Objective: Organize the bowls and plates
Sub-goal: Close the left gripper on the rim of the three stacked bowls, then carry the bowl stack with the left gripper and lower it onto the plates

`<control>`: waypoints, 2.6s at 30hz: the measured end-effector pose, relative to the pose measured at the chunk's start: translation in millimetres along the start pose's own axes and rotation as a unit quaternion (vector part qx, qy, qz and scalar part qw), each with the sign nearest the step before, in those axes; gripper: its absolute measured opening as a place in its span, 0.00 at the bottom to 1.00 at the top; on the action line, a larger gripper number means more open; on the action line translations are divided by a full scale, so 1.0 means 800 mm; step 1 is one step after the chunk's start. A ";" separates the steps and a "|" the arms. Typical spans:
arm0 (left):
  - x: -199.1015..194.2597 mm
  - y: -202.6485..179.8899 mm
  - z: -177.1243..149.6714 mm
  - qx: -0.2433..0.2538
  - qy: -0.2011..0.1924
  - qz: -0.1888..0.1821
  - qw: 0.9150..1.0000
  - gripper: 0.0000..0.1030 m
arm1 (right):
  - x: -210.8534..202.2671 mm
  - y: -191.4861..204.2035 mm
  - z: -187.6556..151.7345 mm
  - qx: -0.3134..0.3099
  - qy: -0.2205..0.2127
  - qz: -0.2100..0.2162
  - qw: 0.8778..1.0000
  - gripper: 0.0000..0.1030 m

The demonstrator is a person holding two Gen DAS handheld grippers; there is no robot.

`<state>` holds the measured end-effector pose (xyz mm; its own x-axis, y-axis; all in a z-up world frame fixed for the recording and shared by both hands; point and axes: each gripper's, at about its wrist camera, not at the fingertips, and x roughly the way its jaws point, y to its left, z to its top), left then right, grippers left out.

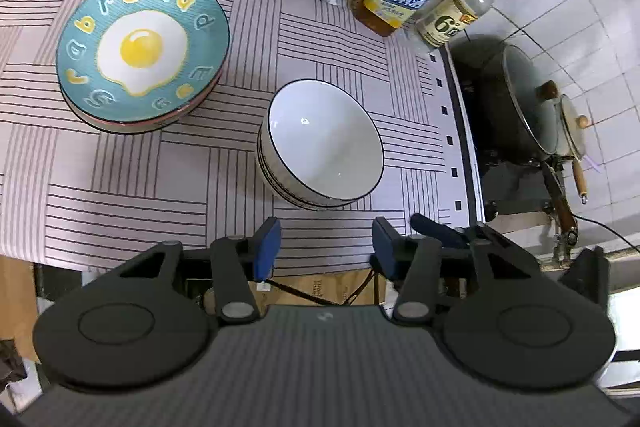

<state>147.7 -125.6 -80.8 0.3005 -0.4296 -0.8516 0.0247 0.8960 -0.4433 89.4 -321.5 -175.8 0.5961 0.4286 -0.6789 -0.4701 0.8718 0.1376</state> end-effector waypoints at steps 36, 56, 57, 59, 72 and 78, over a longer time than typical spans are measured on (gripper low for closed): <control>0.149 0.089 0.020 -0.042 -0.045 -0.077 0.995 0.45 | 0.156 -0.004 -0.033 -0.047 -0.104 -0.030 0.993 0.91; 0.122 0.080 0.004 0.009 -0.065 -0.043 0.997 0.44 | 0.138 0.026 -0.038 -0.068 -0.144 -0.030 0.987 0.90; 0.116 0.080 0.005 0.010 -0.069 -0.044 0.997 0.44 | 0.136 0.030 -0.035 -0.070 -0.148 -0.031 0.986 0.90; 0.100 0.081 0.008 0.012 -0.075 -0.046 0.996 0.44 | 0.130 0.037 -0.027 -0.075 -0.156 -0.031 0.984 0.90; 0.003 0.121 0.048 -0.004 -0.113 -0.019 0.993 0.44 | 0.138 0.092 0.067 -0.109 -0.181 0.017 0.977 0.90; -0.019 0.156 0.080 0.007 -0.115 0.006 0.993 0.44 | 0.173 0.123 0.104 -0.098 -0.191 0.031 0.976 0.90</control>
<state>207.3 0.4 -105.1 0.5109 -0.3841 -0.7691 0.0333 0.9028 -0.4288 179.9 -156.8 -196.6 0.7443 0.5691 -0.3495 -0.6065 0.7951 0.0030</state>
